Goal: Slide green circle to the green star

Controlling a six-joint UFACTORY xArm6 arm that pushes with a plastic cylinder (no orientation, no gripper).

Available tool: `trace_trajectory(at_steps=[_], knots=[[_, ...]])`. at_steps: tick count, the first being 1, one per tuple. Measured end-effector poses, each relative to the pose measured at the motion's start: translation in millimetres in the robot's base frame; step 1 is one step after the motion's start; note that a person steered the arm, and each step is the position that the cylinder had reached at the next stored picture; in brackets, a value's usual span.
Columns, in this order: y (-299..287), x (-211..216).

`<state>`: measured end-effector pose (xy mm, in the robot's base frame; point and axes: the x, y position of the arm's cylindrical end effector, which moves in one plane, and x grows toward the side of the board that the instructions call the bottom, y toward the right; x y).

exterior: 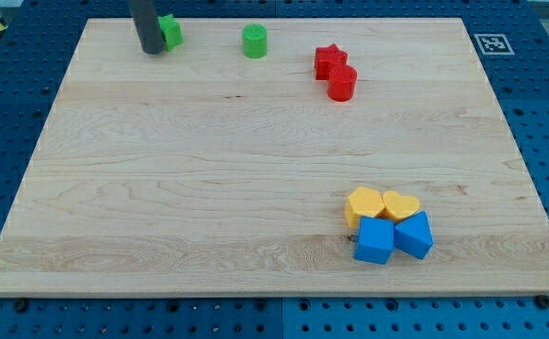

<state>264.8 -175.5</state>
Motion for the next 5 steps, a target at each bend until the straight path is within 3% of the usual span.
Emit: trace_trajectory(at_steps=[1, 3, 4, 5], knots=[[65, 21], [197, 2], [187, -5], [141, -5]])
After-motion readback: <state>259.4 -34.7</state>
